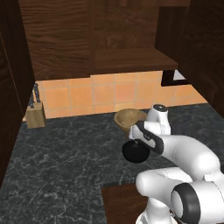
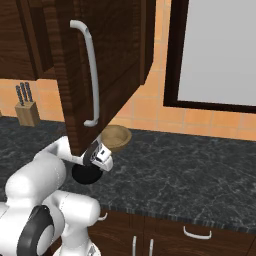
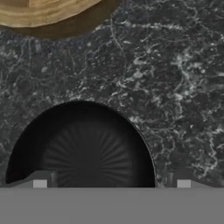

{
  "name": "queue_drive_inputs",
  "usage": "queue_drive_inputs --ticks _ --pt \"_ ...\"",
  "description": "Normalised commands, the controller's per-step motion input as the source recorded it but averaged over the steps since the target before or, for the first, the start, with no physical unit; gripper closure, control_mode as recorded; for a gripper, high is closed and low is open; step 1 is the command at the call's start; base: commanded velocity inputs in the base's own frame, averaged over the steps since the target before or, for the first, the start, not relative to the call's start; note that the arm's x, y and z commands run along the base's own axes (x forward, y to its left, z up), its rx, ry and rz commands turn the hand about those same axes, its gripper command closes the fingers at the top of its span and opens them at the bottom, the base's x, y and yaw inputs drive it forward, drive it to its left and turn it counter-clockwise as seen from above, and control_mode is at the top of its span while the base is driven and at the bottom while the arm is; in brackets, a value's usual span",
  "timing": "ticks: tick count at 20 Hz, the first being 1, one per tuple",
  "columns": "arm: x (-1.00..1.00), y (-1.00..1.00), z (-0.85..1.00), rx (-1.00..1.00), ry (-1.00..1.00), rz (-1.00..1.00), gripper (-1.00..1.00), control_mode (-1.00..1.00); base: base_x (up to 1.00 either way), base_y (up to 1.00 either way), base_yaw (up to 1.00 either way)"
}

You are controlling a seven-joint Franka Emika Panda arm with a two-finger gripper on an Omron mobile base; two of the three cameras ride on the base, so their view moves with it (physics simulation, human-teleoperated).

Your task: Pick up the bowls on the counter and stack them on top of one another in the open cabinet. Place the smaller bowl on top of the larger bowl.

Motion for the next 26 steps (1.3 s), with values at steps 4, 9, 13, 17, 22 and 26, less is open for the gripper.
queue_drive_inputs --ticks 4,9,13,17,22,26 --pt "0.07 -0.11 -0.52 -0.06 0.0 -0.03 -1.0 -1.0 0.0 0.0 0.0" --pt "0.06 -0.09 -0.4 -0.01 0.0 -0.03 -1.0 -1.0 0.0 0.0 0.0" --pt "0.04 0.0 -0.44 0.0 0.0 0.0 -1.0 -1.0 0.0 0.0 0.0" --pt "0.04 0.0 -0.37 -0.02 0.0 0.0 -1.0 -1.0 0.0 0.0 0.0" --pt "0.0 0.0 -0.36 -0.04 0.0 0.0 1.0 -1.0 0.0 0.0 0.0" --pt "0.01 0.0 -0.24 -0.02 0.0 0.0 1.0 -1.0 0.0 0.0 0.0"
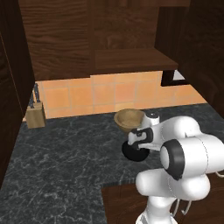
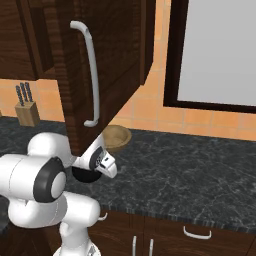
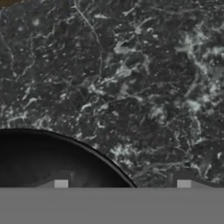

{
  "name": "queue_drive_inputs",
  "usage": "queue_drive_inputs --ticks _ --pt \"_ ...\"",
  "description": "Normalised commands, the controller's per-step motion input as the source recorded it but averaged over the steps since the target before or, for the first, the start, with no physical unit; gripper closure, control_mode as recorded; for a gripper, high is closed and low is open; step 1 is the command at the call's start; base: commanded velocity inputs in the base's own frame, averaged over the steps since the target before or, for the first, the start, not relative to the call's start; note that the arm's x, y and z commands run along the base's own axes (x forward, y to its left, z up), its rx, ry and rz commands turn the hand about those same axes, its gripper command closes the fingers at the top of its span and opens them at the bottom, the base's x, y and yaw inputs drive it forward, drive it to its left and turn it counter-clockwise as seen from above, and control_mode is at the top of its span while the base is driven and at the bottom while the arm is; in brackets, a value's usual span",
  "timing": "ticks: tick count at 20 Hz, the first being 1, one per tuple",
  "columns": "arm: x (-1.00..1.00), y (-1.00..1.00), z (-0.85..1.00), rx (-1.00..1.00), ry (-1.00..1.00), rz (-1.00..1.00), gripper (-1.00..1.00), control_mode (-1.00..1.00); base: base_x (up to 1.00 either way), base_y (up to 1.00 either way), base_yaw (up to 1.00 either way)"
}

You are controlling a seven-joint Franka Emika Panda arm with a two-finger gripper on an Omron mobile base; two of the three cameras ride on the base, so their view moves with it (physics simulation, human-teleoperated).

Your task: Pick up the bowls on the counter and stack them on top of one another in the open cabinet. Place the smaller bowl on top of the larger bowl.

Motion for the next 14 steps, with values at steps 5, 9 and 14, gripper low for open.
queue_drive_inputs --ticks 5,9,14 --pt "0.0 0.0 0.0 0.0 0.0 0.0 1.0 -1.0 0.0 0.0 0.0" --pt "0.0 0.0 0.32 0.04 -0.16 -0.05 1.0 -1.0 0.0 0.0 0.0" --pt "-0.11 0.0 0.98 0.12 -0.4 -0.13 1.0 -1.0 0.0 0.0 0.0"
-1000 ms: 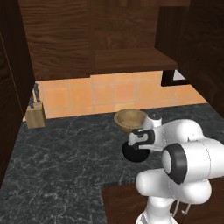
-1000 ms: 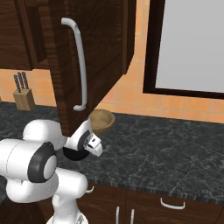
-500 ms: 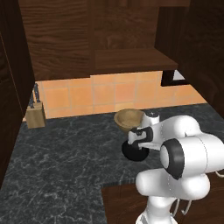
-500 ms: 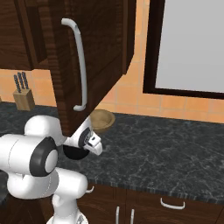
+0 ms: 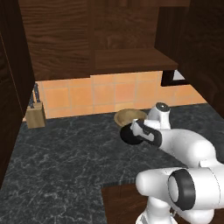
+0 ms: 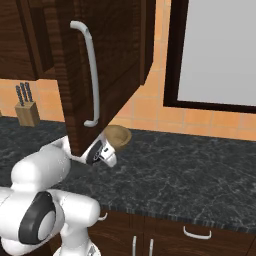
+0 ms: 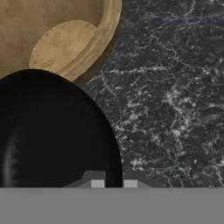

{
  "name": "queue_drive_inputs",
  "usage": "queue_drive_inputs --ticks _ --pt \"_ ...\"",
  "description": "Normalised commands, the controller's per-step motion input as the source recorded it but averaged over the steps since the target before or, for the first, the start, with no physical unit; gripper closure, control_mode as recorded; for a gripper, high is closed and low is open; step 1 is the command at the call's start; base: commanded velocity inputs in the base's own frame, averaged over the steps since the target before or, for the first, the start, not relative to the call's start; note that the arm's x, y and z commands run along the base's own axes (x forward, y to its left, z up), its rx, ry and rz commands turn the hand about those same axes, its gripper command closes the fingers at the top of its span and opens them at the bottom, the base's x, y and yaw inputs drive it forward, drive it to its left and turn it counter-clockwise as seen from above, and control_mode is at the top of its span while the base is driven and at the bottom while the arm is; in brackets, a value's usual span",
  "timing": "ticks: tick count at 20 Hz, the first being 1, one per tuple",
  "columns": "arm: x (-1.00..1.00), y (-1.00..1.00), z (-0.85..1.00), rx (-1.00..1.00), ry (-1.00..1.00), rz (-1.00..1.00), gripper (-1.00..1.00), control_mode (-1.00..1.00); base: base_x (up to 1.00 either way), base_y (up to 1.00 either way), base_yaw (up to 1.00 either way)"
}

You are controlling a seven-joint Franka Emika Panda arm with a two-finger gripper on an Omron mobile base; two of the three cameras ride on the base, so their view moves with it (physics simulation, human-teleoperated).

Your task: Pick up the bowls on the counter and stack them on top of one another in the open cabinet. Place the smaller bowl on top of the larger bowl.

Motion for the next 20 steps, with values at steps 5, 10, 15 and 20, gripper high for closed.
queue_drive_inputs --ticks 5,10,15,20 --pt "-0.02 0.0 1.0 0.13 -0.42 -0.21 1.0 -1.0 0.0 0.0 0.0" --pt "0.43 0.03 0.81 0.06 -0.15 -0.28 1.0 -1.0 0.0 0.0 0.0" --pt "0.8 0.0 0.04 0.0 0.11 -0.08 1.0 -1.0 0.0 0.0 0.0" --pt "0.63 -0.01 -0.02 0.0 0.15 0.0 1.0 -1.0 0.0 0.0 0.0"
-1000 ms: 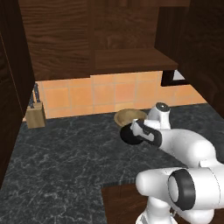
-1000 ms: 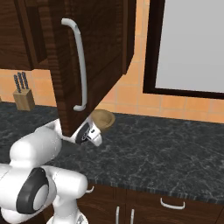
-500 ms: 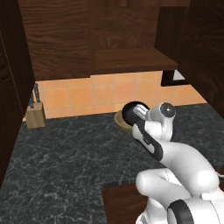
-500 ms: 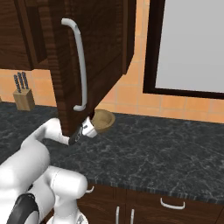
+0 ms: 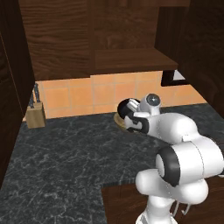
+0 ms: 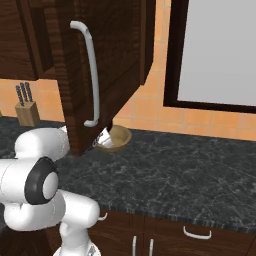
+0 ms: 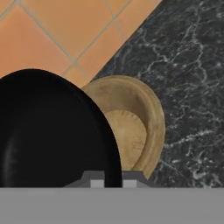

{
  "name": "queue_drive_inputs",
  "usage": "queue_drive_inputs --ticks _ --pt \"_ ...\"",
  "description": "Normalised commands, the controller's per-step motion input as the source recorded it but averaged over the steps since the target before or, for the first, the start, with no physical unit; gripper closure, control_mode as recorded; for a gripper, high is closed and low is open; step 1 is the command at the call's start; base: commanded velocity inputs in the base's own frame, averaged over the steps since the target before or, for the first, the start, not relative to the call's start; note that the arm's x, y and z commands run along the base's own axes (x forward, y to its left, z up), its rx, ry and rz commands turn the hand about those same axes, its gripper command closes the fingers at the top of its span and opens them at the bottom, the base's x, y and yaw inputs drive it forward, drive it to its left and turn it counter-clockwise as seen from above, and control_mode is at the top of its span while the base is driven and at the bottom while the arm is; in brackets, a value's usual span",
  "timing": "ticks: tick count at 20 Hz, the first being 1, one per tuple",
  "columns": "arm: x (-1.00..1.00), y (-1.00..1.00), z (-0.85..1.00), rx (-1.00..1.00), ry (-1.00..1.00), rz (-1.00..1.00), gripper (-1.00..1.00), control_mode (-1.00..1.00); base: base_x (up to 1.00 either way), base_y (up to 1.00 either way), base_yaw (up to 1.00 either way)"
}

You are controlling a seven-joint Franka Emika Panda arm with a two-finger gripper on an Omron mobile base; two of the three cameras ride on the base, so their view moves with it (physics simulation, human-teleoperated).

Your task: Pick up the bowls on the counter and stack them on top of one another in the open cabinet. Place the smaller bowl on top of the larger bowl.

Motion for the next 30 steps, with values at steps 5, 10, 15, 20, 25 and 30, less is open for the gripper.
queue_drive_inputs --ticks 5,10,15,20,25,30 --pt "0.23 -0.13 -0.44 -0.09 0.14 0.0 1.0 -1.0 0.0 0.0 0.0" --pt "0.34 -0.1 -0.27 -0.04 0.05 0.0 1.0 -1.0 0.0 0.0 0.0" --pt "0.44 -0.08 -0.12 0.0 0.02 0.0 1.0 -1.0 0.0 0.0 0.0" --pt "0.22 0.0 -0.08 -0.01 0.0 0.0 -1.0 -1.0 0.0 0.0 0.0" --pt "0.08 0.0 0.14 0.01 0.0 0.0 -1.0 -1.0 0.0 0.0 0.0" --pt "-0.44 -0.12 0.3 0.02 0.11 -0.02 -1.0 -1.0 0.0 0.0 0.0"
